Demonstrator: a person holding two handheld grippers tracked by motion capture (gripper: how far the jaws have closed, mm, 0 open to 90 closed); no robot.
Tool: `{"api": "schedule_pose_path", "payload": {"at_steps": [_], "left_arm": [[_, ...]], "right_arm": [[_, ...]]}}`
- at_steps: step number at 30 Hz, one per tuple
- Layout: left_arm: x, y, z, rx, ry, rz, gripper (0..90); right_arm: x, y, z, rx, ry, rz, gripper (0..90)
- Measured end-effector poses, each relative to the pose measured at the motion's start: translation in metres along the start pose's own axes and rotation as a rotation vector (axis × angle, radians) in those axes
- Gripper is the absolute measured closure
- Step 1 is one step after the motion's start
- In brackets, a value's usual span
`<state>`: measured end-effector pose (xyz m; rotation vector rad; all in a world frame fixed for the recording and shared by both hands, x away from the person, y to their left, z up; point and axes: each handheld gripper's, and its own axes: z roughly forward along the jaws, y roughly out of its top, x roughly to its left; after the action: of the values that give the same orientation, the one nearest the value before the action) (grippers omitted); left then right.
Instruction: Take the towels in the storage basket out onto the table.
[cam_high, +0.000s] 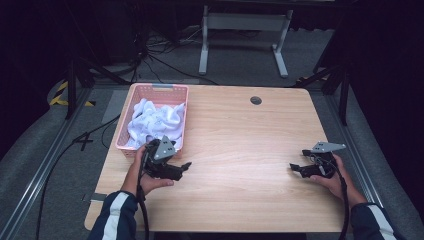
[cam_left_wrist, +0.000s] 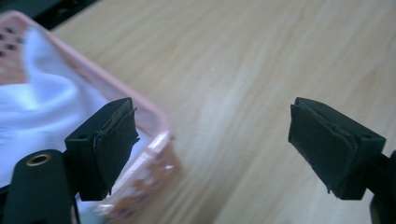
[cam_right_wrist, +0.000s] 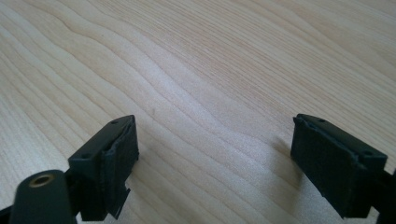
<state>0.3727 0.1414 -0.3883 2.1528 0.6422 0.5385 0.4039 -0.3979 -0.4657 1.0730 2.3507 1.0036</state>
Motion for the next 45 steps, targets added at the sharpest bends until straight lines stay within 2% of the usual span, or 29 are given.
{"api": "schedule_pose_path", "payload": {"at_steps": [2, 3, 6, 7, 9, 10, 11, 13, 16, 19, 21, 22, 23, 24, 25, 27, 28, 30, 32, 33, 34, 35, 36, 38, 41, 43, 45], "left_arm": [[0.011, 0.005, -0.005, 0.021, 0.048, 0.016, 15.9], [0.011, 0.005, -0.005, 0.021, 0.048, 0.016, 15.8], [0.034, 0.013, -0.008, 0.037, 0.094, -0.014, 15.7], [0.039, 0.015, -0.006, 0.046, 0.123, -0.021, 15.7], [0.052, 0.017, -0.001, 0.1, 0.169, -0.003, 15.8], [0.06, 0.016, 0.003, 0.128, 0.21, 0.01, 15.9], [0.067, 0.016, 0.008, 0.152, 0.234, -0.017, 15.9], [0.084, 0.015, 0.017, 0.229, 0.251, -0.052, 16.0], [0.105, 0.013, 0.03, 0.291, 0.265, -0.096, 16.2], [0.119, 0.009, 0.048, 0.368, 0.266, -0.149, 15.9], [0.125, 0.006, 0.062, 0.461, 0.262, -0.165, 15.8], [0.128, 0.005, 0.07, 0.514, 0.275, -0.176, 15.8], [0.13, 0.003, 0.076, 0.541, 0.287, -0.196, 15.4], [0.133, 0.002, 0.081, 0.588, 0.276, -0.208, 14.4], [0.136, 0.003, 0.085, 0.621, 0.268, -0.207, 12.1], [0.138, 0.004, 0.092, 0.672, 0.285, -0.205, 2.5], [0.139, 0.003, 0.097, 0.705, 0.268, -0.205, 0.0], [0.139, 0.002, 0.107, 0.75, 0.273, -0.174, 0.0], [0.138, 0.001, 0.115, 0.748, 0.261, -0.166, 0.0], [0.139, -0.001, 0.117, 0.732, 0.235, -0.174, 0.0], [0.142, -0.003, 0.116, 0.7, 0.225, -0.203, 0.0], [0.146, -0.006, 0.115, 0.682, 0.202, -0.247, 0.0], [0.146, -0.007, 0.115, 0.674, 0.206, -0.257, 0.0], [0.145, -0.005, 0.115, 0.684, 0.196, -0.252, 2.1], [0.145, -0.003, 0.113, 0.672, 0.169, -0.247, 14.2], [0.145, -0.002, 0.112, 0.661, 0.169, -0.25, 25.7], [0.143, -0.001, 0.111, 0.655, 0.176, -0.228, 34.9]], "right_arm": [[0.0, 0.0, 0.0, 0.0, 0.0, 0.0, 15.0], [0.0, 0.0, 0.0, 0.0, 0.0, 0.0, 15.0], [0.0, 0.0, 0.0, 0.0, 0.0, 0.0, 15.0], [0.0, 0.0, 0.0, 0.0, 0.0, 0.0, 15.0], [0.0, 0.0, 0.0, -0.001, -0.001, 0.002, 14.9], [0.0, 0.0, 0.0, -0.002, -0.002, 0.001, 14.9], [0.0, 0.0, 0.0, -0.002, -0.002, 0.001, 14.9], [0.0, 0.0, 0.0, 0.0, -0.001, 0.001, 14.9], [0.0, 0.0, 0.0, 0.001, 0.0, 0.001, 14.9], [0.0, 0.0, 0.0, 0.001, 0.0, 0.001, 14.9], [0.0, 0.0, 0.0, 0.0, 0.001, 0.0, 14.9], [0.0, 0.0, 0.0, 0.0, 0.0, 0.0, 14.9], [0.0, 0.0, 0.001, -0.002, 0.0, 0.001, 14.9], [0.0, 0.0, 0.001, -0.002, 0.0, 0.001, 14.9], [0.0, 0.0, 0.001, -0.002, 0.0, 0.0, 14.9], [0.0, 0.0, 0.001, -0.002, 0.001, 0.0, 14.9], [0.0, 0.0, 0.001, -0.002, 0.001, 0.0, 14.9], [0.0, 0.0, 0.001, -0.002, 0.001, 0.0, 14.9], [0.0, 0.0, 0.001, -0.002, 0.001, 0.0, 14.9], [0.0, 0.0, 0.001, -0.002, 0.001, -0.001, 14.9], [0.0, 0.0, 0.001, -0.002, 0.002, -0.001, 14.9], [0.0, 0.0, 0.001, -0.002, 0.002, -0.001, 14.9], [0.0, 0.0, 0.001, -0.002, 0.001, -0.001, 14.9], [0.0, 0.0, 0.001, -0.002, 0.002, -0.001, 14.9], [0.0, 0.0, 0.001, -0.002, 0.002, -0.002, 14.9], [0.0, 0.0, 0.001, -0.002, 0.002, -0.002, 14.9], [0.0, 0.0, 0.001, -0.002, 0.002, -0.002, 14.9]]}}
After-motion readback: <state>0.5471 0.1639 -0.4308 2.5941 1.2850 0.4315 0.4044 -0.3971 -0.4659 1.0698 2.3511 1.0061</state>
